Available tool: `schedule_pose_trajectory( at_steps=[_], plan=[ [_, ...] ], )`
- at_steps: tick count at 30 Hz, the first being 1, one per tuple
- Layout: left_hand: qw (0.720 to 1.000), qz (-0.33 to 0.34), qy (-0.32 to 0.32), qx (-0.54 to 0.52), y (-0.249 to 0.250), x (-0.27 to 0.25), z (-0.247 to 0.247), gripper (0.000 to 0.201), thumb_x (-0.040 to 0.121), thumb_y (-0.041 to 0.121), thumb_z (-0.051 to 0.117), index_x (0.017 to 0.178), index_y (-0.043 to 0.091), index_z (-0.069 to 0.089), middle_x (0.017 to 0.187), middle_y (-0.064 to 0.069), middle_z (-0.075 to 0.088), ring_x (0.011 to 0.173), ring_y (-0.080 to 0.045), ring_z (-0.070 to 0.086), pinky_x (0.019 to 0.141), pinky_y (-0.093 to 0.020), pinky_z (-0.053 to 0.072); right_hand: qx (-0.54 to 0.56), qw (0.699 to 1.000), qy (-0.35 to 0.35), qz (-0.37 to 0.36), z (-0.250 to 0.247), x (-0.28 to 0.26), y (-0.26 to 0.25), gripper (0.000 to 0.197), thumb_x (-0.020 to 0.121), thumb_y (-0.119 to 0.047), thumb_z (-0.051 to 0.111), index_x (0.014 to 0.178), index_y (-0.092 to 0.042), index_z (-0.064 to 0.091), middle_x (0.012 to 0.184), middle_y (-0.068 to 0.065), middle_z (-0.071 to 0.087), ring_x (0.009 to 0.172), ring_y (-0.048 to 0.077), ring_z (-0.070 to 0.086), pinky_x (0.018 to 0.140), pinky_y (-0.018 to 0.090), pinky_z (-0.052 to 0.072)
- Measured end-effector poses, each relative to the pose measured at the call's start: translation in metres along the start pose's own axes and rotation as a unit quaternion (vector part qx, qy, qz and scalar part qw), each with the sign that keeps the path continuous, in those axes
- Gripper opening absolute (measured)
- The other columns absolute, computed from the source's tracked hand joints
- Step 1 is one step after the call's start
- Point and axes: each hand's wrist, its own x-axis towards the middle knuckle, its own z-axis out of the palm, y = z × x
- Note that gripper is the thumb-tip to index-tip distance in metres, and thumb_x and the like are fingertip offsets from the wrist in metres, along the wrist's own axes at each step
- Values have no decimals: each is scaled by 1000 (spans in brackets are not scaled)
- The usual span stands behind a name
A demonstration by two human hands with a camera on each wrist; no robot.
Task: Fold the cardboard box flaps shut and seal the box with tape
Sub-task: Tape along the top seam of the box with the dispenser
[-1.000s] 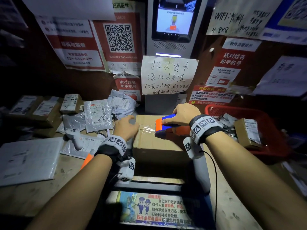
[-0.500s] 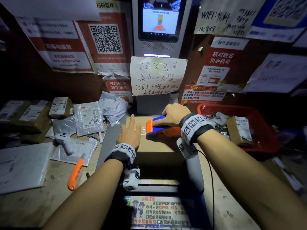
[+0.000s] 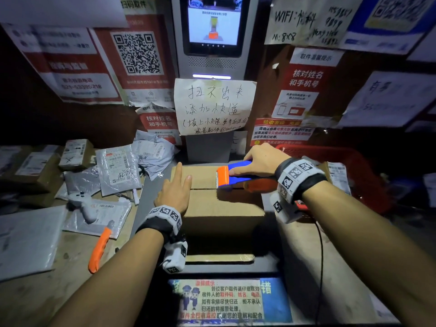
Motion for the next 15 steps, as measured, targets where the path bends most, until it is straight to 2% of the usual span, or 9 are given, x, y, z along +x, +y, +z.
schedule_pose_trajectory(
  at_steps=[3, 4, 7, 9, 12, 15],
  plan=[
    [1000, 0, 6, 2, 1, -1, 0, 56, 96, 61, 18, 150, 48, 7, 142, -16, 46, 121, -41, 49, 99, -56, 37, 16, 1000, 5, -1, -3, -9, 18, 70, 67, -85, 58, 79, -19, 78, 69, -1, 71, 68, 17, 66, 64, 35, 56],
    [1000, -1, 8, 1, 0, -1, 0, 56, 96, 61, 18, 149, 49, 7, 140, -17, 47, 120, -41, 50, 98, -56, 37, 19, 1000, 3, -2, -4, -13, 21, 70, 68, -84, 58, 78, -18, 78, 69, 0, 71, 67, 19, 67, 64, 35, 56],
    [1000, 5, 12, 4, -3, 1, 1, 56, 95, 62, 17, 149, 49, 7, 136, -18, 51, 118, -41, 52, 97, -56, 39, 13, 1000, -4, 15, -8, -25, 41, 67, 73, -78, 62, 71, -12, 74, 67, 5, 69, 63, 24, 64, 57, 32, 46],
    [1000, 7, 12, 8, -5, 2, 2, 57, 95, 62, 16, 150, 49, 7, 134, -19, 52, 117, -41, 52, 97, -56, 40, 13, 999, 4, 42, -16, -39, 66, 66, 72, -78, 64, 70, -13, 74, 68, 7, 69, 67, 27, 65, 60, 33, 49],
    [1000, 9, 11, 6, -6, 6, 4, 58, 94, 63, 17, 150, 48, 7, 136, -20, 50, 121, -42, 50, 101, -57, 39, 36, 996, 23, 82, -23, -58, 91, 64, 68, -80, 65, 76, -18, 79, 70, 4, 71, 72, 25, 67, 70, 38, 56],
    [1000, 20, 11, 0, -9, 9, 6, 61, 93, 64, 17, 150, 45, 8, 144, -17, 47, 126, -41, 47, 104, -56, 38, 9, 997, 13, 77, -15, -55, 88, 70, 65, -85, 61, 73, -17, 76, 70, 5, 70, 70, 26, 66, 65, 37, 54]
  ],
)
